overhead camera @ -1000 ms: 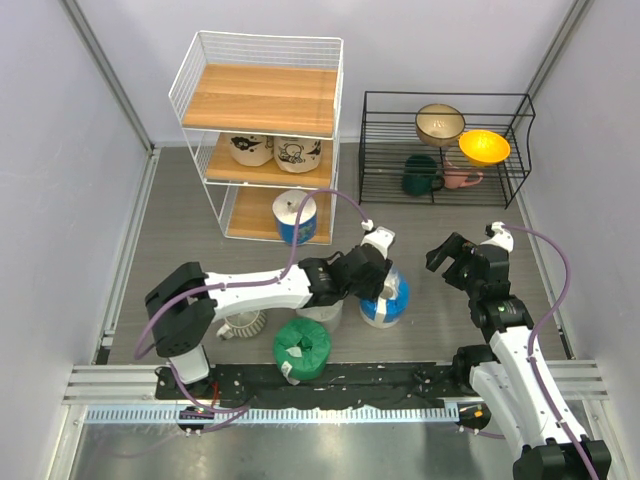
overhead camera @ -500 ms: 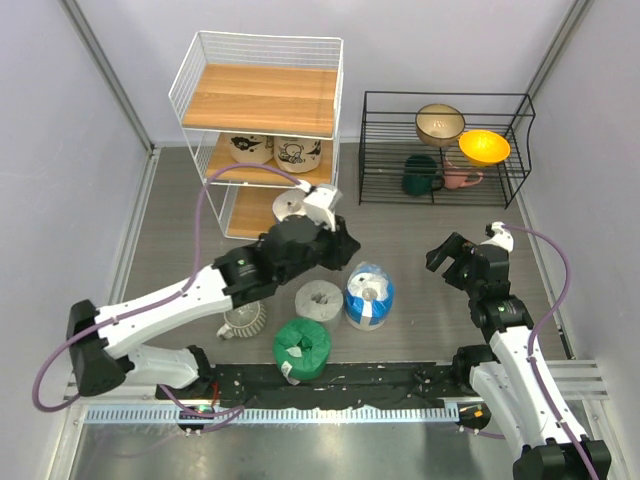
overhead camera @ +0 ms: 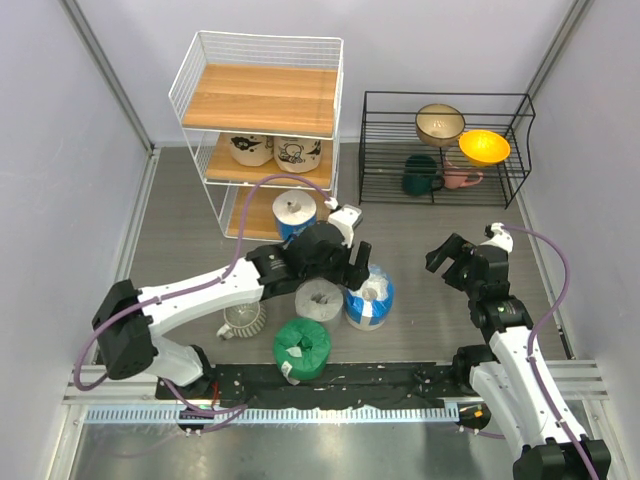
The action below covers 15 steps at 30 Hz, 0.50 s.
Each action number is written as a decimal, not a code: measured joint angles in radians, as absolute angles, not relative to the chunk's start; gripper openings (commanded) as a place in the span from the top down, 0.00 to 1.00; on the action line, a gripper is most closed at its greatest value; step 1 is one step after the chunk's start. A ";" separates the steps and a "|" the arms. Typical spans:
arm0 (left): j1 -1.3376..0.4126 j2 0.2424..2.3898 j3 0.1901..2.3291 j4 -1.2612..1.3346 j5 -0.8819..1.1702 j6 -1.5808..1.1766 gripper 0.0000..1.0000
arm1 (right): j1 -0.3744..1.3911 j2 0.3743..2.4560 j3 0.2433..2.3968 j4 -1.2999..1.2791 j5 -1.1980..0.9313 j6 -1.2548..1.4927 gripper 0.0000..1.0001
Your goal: Place and organize the paper towels onto the shelf
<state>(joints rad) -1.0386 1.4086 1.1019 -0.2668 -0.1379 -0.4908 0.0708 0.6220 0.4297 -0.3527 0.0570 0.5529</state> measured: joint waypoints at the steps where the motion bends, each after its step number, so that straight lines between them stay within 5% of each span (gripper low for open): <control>1: -1.039 1.426 1.106 -0.277 -0.129 -0.482 0.22 | 0.071 0.622 0.430 -0.353 0.057 0.553 0.04; 8: -1.039 1.494 1.127 -0.324 -0.089 -0.418 0.31 | 0.071 0.622 0.429 -0.353 0.057 0.553 0.04; 15: -1.052 1.578 1.151 -0.335 -0.033 -0.362 0.30 | 0.071 0.622 0.428 -0.353 0.057 0.553 0.04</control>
